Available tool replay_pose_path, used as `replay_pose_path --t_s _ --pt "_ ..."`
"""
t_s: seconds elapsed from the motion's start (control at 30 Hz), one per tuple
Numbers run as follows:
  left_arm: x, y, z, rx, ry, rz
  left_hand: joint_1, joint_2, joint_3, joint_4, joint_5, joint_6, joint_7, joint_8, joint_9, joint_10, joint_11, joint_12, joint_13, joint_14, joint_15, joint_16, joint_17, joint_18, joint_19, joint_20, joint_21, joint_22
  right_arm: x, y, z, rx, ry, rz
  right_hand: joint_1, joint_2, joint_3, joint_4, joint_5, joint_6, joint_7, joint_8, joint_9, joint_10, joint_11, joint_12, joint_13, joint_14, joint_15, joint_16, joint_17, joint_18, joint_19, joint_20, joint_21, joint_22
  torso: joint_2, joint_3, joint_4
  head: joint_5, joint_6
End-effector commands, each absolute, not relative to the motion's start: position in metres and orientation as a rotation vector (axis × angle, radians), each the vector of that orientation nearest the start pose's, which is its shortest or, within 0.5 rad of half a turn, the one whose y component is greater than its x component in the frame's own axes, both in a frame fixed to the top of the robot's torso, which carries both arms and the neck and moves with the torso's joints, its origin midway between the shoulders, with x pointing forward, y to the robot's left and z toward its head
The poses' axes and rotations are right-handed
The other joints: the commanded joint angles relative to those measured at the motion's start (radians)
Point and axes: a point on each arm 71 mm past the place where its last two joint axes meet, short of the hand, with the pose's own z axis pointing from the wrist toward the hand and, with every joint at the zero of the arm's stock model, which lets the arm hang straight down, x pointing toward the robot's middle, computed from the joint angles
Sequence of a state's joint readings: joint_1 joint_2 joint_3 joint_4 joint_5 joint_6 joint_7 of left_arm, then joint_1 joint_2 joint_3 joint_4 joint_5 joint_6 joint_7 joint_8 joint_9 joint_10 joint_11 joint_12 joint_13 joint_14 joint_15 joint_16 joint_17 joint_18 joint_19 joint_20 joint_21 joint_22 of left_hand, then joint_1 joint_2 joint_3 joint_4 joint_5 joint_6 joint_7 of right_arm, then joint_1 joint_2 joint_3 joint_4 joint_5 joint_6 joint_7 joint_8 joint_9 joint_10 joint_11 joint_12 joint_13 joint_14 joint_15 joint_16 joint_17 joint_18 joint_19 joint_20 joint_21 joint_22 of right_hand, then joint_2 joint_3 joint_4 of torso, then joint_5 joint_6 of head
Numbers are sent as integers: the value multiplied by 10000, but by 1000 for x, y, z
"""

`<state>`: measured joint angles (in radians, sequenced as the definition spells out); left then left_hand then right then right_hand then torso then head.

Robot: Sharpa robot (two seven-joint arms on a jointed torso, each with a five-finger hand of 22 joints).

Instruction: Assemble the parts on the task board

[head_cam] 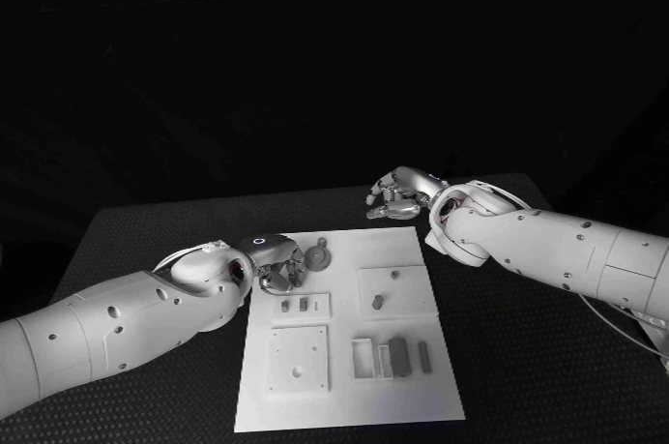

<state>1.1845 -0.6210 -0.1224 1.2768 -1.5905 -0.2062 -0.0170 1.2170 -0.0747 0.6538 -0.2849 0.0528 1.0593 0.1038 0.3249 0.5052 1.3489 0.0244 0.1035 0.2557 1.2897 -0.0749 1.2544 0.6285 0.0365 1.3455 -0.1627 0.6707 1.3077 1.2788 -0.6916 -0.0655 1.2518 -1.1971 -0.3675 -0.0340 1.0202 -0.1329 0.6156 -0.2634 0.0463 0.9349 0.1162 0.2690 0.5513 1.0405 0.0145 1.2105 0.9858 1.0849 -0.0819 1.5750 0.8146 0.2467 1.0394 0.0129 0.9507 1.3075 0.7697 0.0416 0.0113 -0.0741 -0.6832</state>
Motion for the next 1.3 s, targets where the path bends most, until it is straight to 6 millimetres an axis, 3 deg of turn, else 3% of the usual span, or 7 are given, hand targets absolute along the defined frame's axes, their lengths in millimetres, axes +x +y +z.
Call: replay_pose_path --t_s 0.03,0.57,0.93,1.3 --pt "502 147 -248 4656 18086 -5982 -36 107 53 -18 51 61 -3 33 -16 -8 61 23 5 7 -69 -13 -13 1139 -9 -51 50 196 546 -205 -166 723 16155 6882 -60 25 -7 8 32 30 133 -19 14 -17 33 16 -13 8 -54 -42 -14 151 -65 28 -55 135 5 -8 -2 -10 -5" --pt "503 151 -248 4325 17851 -6124 -76 11 11 -17 40 -250 138 -148 -71 -141 102 -124 2 -94 -35 -44 -32 1138 -95 -117 16 194 545 -205 -166 714 16187 6887 -62 27 -7 8 32 31 132 -20 16 -17 33 16 -14 8 -54 -42 -14 151 -65 28 -55 135 -3 -4 12 -26 -29" --pt "505 154 -246 3967 17683 -6104 -59 -383 -98 -6 38 -1223 415 -666 -302 -252 172 -237 47 -164 29 -26 -38 1144 -137 -89 12 197 546 -206 -166 739 16205 6846 -62 23 -9 6 32 29 133 -22 17 -17 33 16 -15 8 -55 -42 -15 151 -67 29 -56 135 -4 -3 7 -40 -24" --pt "507 160 -248 3824 17856 -5798 -66 -476 -185 -2 20 -1663 434 -855 -409 -296 193 -275 88 -205 50 -5 -39 1172 -159 -62 16 200 546 -208 -166 753 16197 6818 -51 2 -10 -13 32 -23 143 -54 9 -19 41 16 -18 4 -50 -45 -17 151 -70 28 -58 135 -7 -11 6 -53 -3"
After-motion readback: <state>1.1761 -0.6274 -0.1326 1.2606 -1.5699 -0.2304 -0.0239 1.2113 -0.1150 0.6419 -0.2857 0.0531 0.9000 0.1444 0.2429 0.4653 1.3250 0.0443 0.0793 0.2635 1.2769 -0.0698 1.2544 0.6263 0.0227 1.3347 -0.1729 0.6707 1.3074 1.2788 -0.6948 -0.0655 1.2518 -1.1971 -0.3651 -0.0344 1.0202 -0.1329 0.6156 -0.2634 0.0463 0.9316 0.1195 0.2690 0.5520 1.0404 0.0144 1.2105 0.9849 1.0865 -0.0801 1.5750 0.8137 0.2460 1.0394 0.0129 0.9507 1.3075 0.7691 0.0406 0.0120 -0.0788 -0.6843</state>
